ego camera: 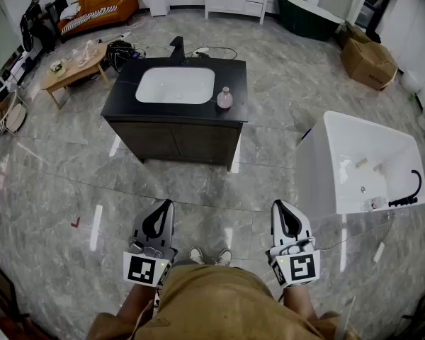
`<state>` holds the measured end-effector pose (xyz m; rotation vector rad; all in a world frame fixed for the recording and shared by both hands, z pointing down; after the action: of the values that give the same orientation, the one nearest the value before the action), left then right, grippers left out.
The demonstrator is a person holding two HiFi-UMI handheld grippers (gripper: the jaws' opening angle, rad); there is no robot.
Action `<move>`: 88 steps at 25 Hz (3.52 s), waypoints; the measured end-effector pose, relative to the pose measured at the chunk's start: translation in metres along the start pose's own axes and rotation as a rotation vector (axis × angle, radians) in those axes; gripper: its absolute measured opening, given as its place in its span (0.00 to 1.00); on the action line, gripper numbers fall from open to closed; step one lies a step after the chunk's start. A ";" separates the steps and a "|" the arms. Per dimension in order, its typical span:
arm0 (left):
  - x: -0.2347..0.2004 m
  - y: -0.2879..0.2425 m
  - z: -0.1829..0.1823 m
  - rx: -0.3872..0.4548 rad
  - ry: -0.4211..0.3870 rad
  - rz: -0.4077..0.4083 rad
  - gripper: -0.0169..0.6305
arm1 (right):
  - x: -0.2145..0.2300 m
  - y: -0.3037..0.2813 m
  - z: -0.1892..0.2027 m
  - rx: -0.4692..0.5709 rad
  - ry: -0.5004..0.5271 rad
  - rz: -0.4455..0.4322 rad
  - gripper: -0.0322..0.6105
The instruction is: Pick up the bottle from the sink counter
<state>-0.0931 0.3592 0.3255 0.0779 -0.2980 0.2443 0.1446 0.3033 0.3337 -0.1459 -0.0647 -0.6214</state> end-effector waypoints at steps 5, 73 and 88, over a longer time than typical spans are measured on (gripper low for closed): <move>0.009 -0.008 -0.008 0.003 -0.004 -0.024 0.03 | 0.015 0.002 -0.001 -0.002 -0.009 -0.007 0.05; -0.154 -0.346 0.125 0.022 0.163 0.154 0.03 | 0.101 -0.311 -0.031 -0.133 0.041 0.174 0.05; -0.128 -0.416 0.140 -0.057 0.035 0.133 0.03 | 0.173 -0.317 -0.038 -0.092 0.008 0.182 0.05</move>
<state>-0.1476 -0.0877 0.4037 -0.0028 -0.2757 0.3685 0.1006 -0.0570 0.3510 -0.2355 -0.0148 -0.4437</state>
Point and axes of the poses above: the fingertips, and each gripper's own axes: y backward along the fingers, x to its right, z out of its underside, the point moved 1 cm from there along y, backward along the fingers, and after that the axes turned 11 degrees about -y, right-handed, at the moved point
